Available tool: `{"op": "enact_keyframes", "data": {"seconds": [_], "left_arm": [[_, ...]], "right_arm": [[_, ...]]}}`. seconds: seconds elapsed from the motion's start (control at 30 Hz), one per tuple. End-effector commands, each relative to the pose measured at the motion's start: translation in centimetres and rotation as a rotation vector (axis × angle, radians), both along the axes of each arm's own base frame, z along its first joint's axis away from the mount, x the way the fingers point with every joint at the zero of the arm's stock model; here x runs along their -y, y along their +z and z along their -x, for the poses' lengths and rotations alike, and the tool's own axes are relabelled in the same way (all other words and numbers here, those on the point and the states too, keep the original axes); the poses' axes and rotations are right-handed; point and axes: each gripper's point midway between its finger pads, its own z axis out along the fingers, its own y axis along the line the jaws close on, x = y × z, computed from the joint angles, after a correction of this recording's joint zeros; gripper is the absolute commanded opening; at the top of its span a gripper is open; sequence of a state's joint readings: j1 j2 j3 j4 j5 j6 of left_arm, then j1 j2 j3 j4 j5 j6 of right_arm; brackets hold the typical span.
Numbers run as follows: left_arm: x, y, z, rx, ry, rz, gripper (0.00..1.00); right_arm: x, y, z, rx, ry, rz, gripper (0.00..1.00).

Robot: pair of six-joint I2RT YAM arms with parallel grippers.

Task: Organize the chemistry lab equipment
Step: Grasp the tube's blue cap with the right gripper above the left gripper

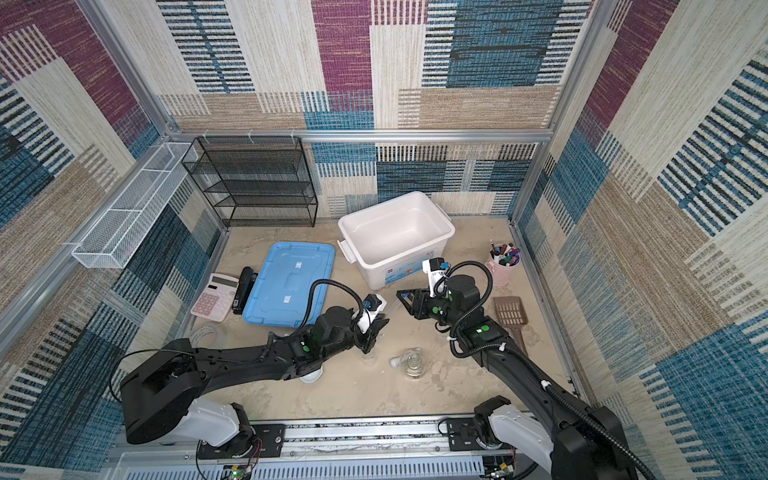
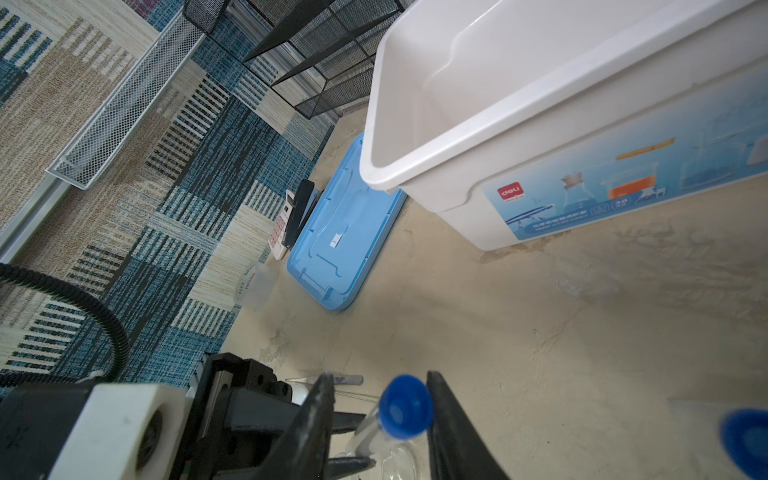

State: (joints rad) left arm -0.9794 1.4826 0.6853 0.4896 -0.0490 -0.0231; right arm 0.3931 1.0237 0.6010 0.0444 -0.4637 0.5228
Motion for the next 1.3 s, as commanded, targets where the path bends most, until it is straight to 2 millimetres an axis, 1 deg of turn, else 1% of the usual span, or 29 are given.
{"op": "enact_keyframes", "data": {"seconds": [0.0,0.67,0.87,0.93,1.0,1.07,1.27], "left_arm": [[0.5,1.2,-0.2,0.040,-0.012,0.033,0.16],[0.6,0.7,-0.2,0.035,-0.018,0.024,0.16],[0.8,0.5,-0.2,0.031,-0.018,0.022,0.18],[0.7,0.5,-0.3,0.030,-0.012,0.023,0.23],[0.6,0.5,-0.4,0.030,-0.001,0.019,0.33],[0.4,0.5,-0.6,0.032,0.011,0.017,0.40],[-0.1,0.8,-0.8,0.045,0.035,0.006,0.51]], "right_arm": [[-0.5,0.8,0.1,0.026,0.023,-0.031,0.37],[-0.6,1.0,0.0,0.036,0.018,-0.030,0.24],[-0.4,0.6,0.1,0.025,0.011,-0.013,0.21],[-0.4,0.4,0.1,0.020,0.006,0.001,0.20],[-0.3,0.3,0.2,0.012,0.003,0.019,0.20],[-0.1,0.2,0.3,0.007,-0.007,0.037,0.20],[1.3,-0.8,1.0,-0.035,-0.055,0.098,0.20]]}}
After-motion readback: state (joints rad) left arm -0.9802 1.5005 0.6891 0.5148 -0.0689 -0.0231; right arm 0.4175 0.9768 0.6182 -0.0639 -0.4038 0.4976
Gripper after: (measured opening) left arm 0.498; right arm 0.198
